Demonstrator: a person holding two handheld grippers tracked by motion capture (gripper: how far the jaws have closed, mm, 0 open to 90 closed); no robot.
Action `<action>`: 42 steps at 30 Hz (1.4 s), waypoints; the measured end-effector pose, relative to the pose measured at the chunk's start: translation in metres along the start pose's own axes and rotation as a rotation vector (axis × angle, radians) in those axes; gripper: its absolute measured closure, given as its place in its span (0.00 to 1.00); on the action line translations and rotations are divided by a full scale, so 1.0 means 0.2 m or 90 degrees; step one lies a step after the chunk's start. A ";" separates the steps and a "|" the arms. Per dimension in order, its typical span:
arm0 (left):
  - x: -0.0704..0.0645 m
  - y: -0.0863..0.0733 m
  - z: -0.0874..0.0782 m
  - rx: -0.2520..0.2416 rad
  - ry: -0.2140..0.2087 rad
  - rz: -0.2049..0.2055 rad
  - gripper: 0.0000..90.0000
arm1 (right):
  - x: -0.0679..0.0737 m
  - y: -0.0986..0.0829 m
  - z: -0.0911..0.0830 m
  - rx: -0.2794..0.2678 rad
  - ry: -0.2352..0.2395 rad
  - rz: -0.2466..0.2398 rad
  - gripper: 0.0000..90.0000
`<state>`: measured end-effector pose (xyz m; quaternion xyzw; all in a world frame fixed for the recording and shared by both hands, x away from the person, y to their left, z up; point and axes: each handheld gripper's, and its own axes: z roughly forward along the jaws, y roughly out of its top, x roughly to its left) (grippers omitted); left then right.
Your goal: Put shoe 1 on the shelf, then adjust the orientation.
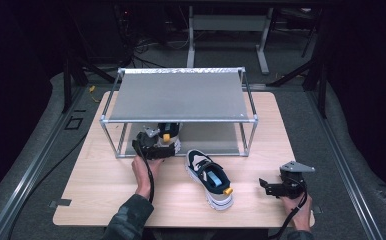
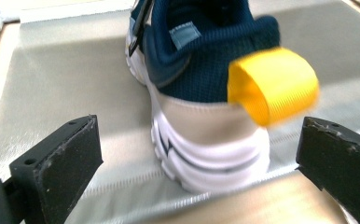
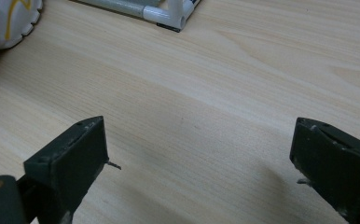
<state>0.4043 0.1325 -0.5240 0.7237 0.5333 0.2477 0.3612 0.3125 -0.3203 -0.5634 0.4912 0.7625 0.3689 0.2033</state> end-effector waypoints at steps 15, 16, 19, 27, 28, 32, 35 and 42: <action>0.04 -0.13 -0.17 0.021 -0.022 0.043 0.00 | 0.01 0.00 0.00 0.001 -0.008 -0.007 0.04; 0.04 -0.14 -0.18 0.026 -0.025 0.042 0.00 | 0.01 0.00 0.00 0.001 -0.009 -0.007 0.04; 0.04 -0.18 -0.20 0.029 -0.030 0.043 0.00 | 0.01 0.00 0.00 0.001 -0.008 -0.007 0.04; 0.05 -0.26 -0.26 0.039 -0.033 0.050 0.00 | 0.01 0.00 0.00 0.001 -0.008 -0.007 0.04; 0.05 -0.27 -0.27 0.039 -0.034 0.050 0.00 | 0.01 0.00 0.00 0.002 -0.008 -0.007 0.04; 0.07 -0.30 -0.32 0.038 -0.031 0.050 0.00 | 0.01 0.00 0.01 0.005 -0.008 -0.005 0.04; 0.10 -0.32 -0.36 0.038 -0.026 0.049 0.00 | 0.02 0.00 0.01 0.007 -0.010 -0.009 0.02; 0.17 -0.39 -0.43 0.045 -0.011 0.036 0.00 | 0.07 0.01 -0.02 0.018 -0.016 -0.007 0.00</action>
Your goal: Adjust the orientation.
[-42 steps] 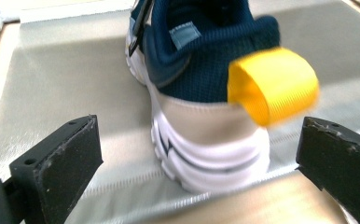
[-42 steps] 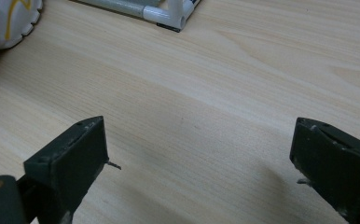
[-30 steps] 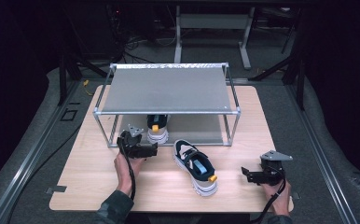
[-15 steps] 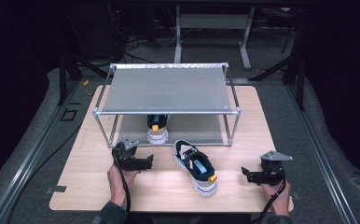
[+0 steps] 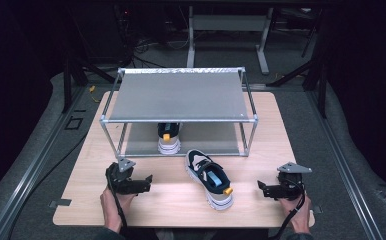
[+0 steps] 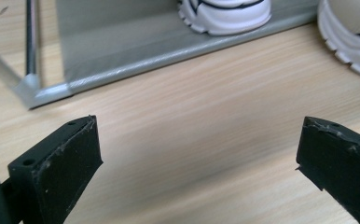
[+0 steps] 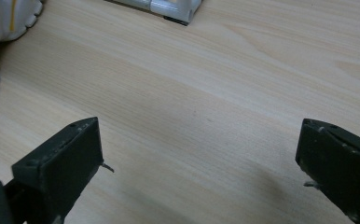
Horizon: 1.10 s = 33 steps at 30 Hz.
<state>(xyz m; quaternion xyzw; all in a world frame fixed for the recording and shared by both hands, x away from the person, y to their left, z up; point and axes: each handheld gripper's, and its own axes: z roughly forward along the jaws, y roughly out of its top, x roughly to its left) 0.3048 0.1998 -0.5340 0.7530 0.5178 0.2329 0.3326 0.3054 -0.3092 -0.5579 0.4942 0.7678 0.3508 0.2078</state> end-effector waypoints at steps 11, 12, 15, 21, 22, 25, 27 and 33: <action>0.03 -0.06 -0.02 0.015 0.011 -0.005 0.00 | 0.14 0.08 -0.16 -0.006 -0.010 0.005 0.00; 0.03 -0.06 -0.02 0.016 0.012 -0.007 0.00 | 0.15 0.09 -0.18 -0.010 0.008 0.005 0.00; 0.03 -0.07 -0.03 0.016 0.017 -0.007 0.00 | 0.19 0.11 -0.22 -0.015 0.036 0.009 0.00; 0.05 -0.09 -0.05 0.023 0.027 -0.010 0.00 | 0.32 0.17 -0.28 -0.008 0.016 -0.006 0.00; 0.06 -0.10 -0.05 0.024 0.028 -0.010 0.00 | 0.34 0.18 -0.28 -0.019 0.039 -0.008 0.00; 0.06 -0.11 -0.05 0.023 0.031 -0.013 0.00 | 0.41 0.20 -0.29 -0.022 0.054 -0.015 0.00; 0.06 -0.12 -0.05 0.022 0.032 -0.016 0.00 | 0.45 0.22 -0.30 -0.025 0.077 -0.021 0.00; 0.06 -0.14 -0.05 0.023 0.036 -0.019 0.00 | 0.58 0.27 -0.28 -0.018 0.092 -0.045 0.00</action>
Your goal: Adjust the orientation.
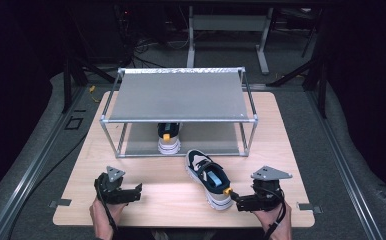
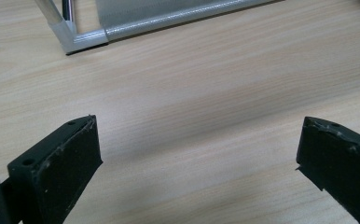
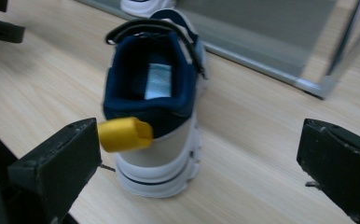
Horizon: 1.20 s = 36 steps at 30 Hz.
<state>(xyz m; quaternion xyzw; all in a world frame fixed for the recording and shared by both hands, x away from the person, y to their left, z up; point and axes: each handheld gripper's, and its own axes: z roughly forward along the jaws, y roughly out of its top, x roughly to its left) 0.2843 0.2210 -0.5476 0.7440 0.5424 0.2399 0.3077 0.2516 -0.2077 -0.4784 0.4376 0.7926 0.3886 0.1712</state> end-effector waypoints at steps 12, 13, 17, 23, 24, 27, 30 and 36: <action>-0.01 0.00 -0.01 -0.006 0.003 0.008 0.00 | 0.13 0.02 0.25 0.040 0.019 -0.011 0.00; -0.01 0.00 -0.01 -0.006 0.002 0.007 0.00 | 0.13 0.02 0.26 0.042 0.017 -0.009 0.00; -0.01 0.00 -0.01 -0.007 0.004 0.006 0.00 | 0.14 0.02 0.32 0.051 0.016 -0.009 0.00; -0.01 -0.01 0.00 -0.005 0.003 0.008 0.00 | 0.15 0.02 0.41 0.061 0.018 -0.007 0.00; -0.01 -0.01 0.00 -0.005 0.003 0.008 0.00 | 0.15 0.02 0.42 0.067 0.008 -0.007 0.00; -0.01 -0.01 0.00 -0.005 0.004 0.009 0.00 | 0.16 0.01 0.44 0.061 0.010 -0.011 0.05; -0.01 -0.02 0.00 -0.004 0.003 0.005 0.00 | 0.17 0.01 0.45 0.059 0.005 -0.009 0.10; 0.00 -0.02 0.00 -0.001 0.003 0.007 0.00 | 0.15 -0.01 0.46 0.052 0.002 -0.003 0.17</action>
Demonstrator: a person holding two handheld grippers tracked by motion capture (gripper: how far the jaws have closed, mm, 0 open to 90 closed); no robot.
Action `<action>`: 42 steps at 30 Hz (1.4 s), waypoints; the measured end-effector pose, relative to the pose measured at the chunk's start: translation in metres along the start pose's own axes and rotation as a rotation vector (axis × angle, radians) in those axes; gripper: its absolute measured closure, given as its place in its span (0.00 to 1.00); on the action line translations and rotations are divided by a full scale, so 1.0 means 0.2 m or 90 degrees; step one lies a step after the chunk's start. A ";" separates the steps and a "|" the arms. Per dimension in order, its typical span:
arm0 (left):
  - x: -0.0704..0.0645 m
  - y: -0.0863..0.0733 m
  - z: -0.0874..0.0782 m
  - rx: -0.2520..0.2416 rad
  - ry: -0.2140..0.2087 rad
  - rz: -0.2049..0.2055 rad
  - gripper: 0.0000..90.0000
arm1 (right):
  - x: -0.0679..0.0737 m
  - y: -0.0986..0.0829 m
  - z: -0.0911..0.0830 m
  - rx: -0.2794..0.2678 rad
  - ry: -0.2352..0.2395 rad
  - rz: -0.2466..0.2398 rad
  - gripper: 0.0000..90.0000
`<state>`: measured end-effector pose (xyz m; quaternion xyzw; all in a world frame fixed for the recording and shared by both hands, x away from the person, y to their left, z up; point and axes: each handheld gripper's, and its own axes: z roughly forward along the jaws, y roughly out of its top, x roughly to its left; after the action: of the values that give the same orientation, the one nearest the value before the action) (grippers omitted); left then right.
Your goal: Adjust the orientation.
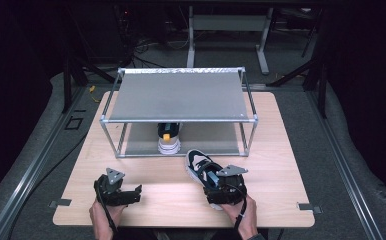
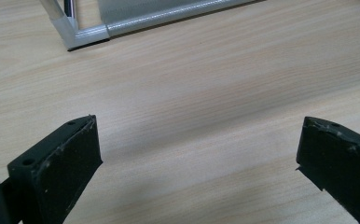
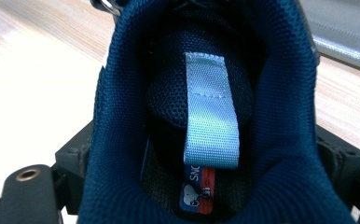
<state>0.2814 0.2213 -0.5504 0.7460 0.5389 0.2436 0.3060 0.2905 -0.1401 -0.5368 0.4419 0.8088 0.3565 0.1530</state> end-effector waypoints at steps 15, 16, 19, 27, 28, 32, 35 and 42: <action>-0.01 0.00 -0.02 0.002 0.002 0.006 0.00 | 0.00 -0.02 -0.01 -0.017 -0.015 0.001 0.26; -0.01 0.00 -0.02 0.000 0.003 0.005 0.00 | 0.00 -0.02 -0.01 -0.020 -0.016 0.004 0.26; -0.01 0.01 -0.03 -0.003 0.006 0.006 0.00 | 0.00 -0.03 -0.01 -0.033 -0.001 0.004 0.27; 0.01 0.01 -0.05 -0.010 0.008 0.003 0.00 | 0.02 -0.03 -0.04 -0.056 -0.014 -0.010 0.28; 0.01 0.01 -0.06 -0.011 0.009 0.004 0.00 | 0.02 -0.03 -0.05 -0.059 -0.014 -0.011 0.28; 0.01 0.00 -0.06 -0.015 0.008 0.003 0.00 | 0.02 -0.04 -0.08 -0.059 -0.015 -0.011 0.28; 0.01 0.00 -0.05 -0.016 0.007 0.002 0.00 | 0.02 -0.03 -0.11 -0.066 -0.017 -0.012 0.27; 0.00 0.00 -0.06 -0.020 0.008 0.009 0.00 | 0.00 -0.01 -0.17 -0.081 -0.026 -0.012 0.27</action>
<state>0.2735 0.2225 -0.5417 0.7435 0.5314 0.2590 0.3126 0.2695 -0.1562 -0.5147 0.4309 0.7853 0.3969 0.2004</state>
